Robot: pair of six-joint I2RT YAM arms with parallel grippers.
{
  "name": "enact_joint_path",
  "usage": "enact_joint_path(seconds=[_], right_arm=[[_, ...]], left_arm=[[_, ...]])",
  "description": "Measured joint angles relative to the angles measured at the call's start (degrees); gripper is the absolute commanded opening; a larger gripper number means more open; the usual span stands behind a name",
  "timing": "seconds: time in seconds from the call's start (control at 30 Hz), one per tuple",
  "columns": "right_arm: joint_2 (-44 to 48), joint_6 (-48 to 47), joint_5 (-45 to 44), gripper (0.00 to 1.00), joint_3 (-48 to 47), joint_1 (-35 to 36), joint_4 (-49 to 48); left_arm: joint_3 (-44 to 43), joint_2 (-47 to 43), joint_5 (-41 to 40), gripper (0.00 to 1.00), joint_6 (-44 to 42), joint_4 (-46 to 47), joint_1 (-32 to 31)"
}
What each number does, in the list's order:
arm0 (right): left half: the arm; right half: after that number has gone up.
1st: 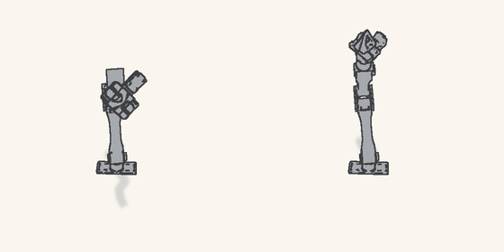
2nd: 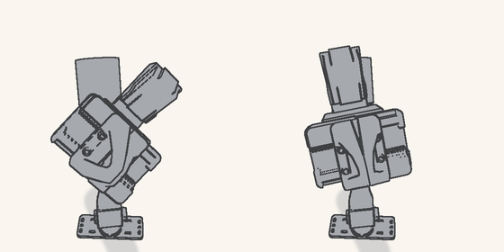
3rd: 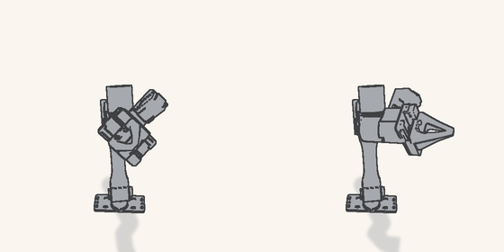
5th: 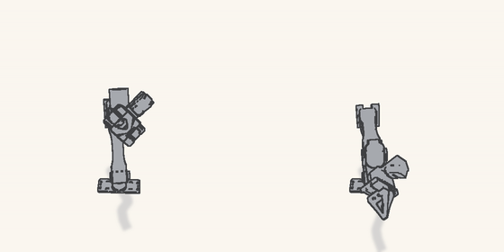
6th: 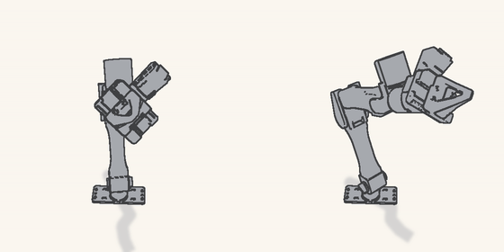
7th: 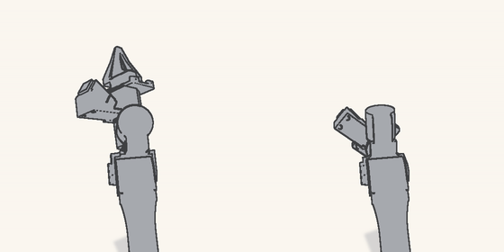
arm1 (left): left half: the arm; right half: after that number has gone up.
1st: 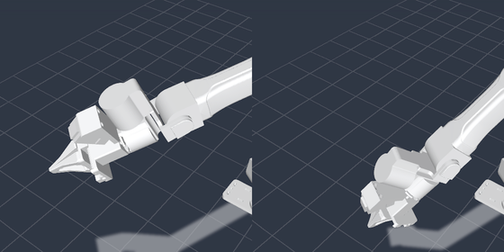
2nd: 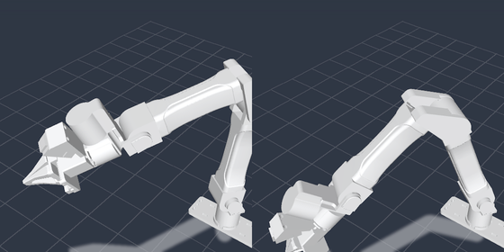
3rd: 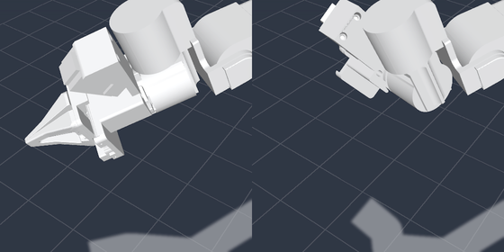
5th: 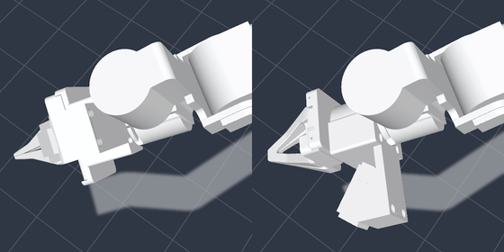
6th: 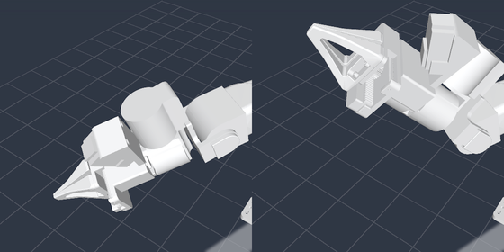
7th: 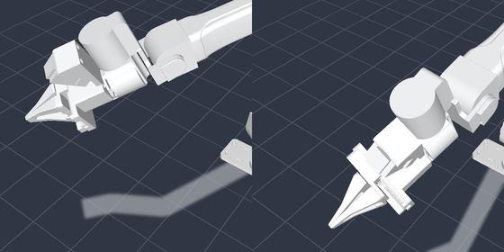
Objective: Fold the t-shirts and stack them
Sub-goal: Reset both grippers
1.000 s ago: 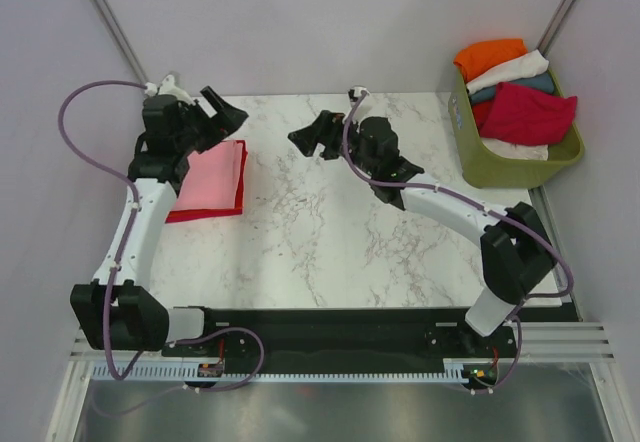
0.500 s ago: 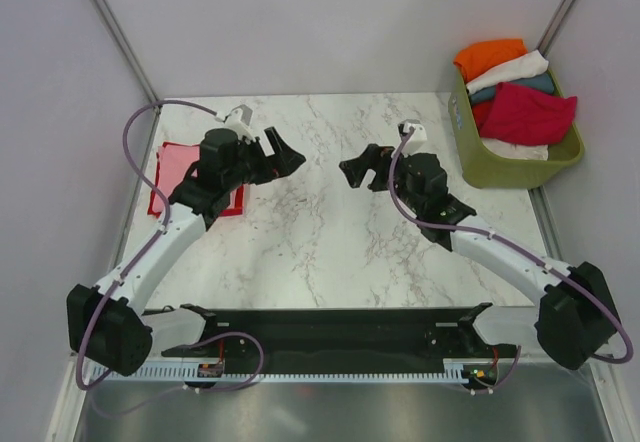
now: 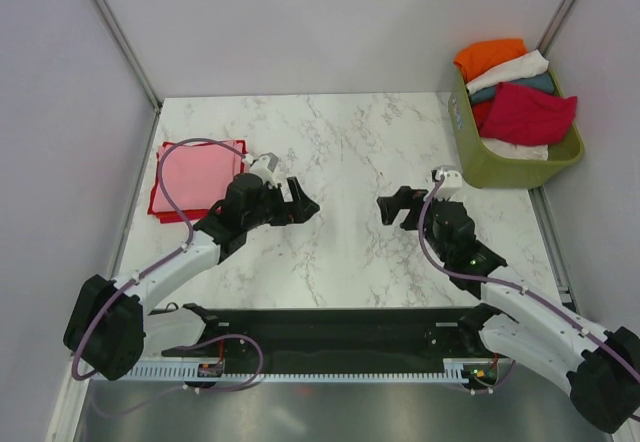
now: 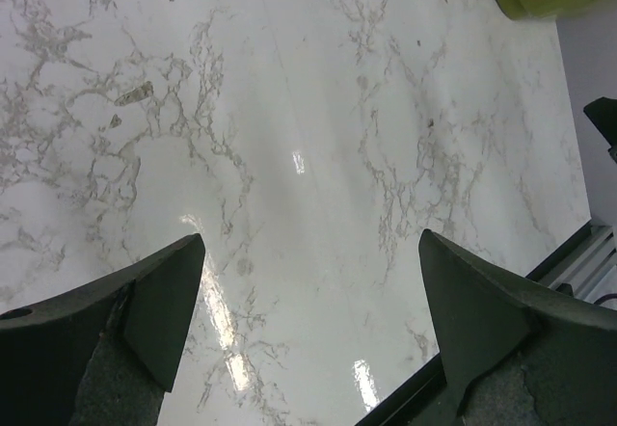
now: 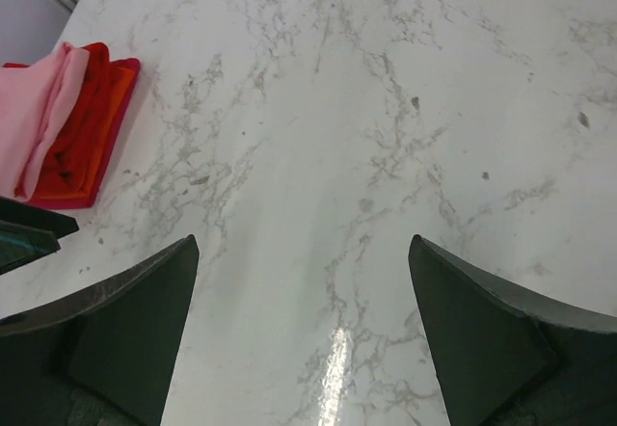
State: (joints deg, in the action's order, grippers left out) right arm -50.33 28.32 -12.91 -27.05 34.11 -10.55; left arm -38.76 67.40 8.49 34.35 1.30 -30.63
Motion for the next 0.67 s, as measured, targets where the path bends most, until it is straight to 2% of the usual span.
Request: enact_joint_path(seconds=[0.23, 0.43, 0.67], right_arm=[[9.2, -1.2, -8.1, 0.98, 7.8, 0.0, 2.7], [12.6, -1.1, -14.0, 0.98, 12.7, 0.0, 3.9], [17.1, -0.8, -16.6, 0.98, 14.4, -0.1, 4.5]], left_arm=[[6.0, -0.3, 0.8, 1.0, -1.0, 9.0, -0.6], [9.2, -0.2, 1.4, 1.0, -1.9, 14.6, -0.6], [9.7, 0.5, 2.8, 1.0, -1.9, 17.9, -0.6]])
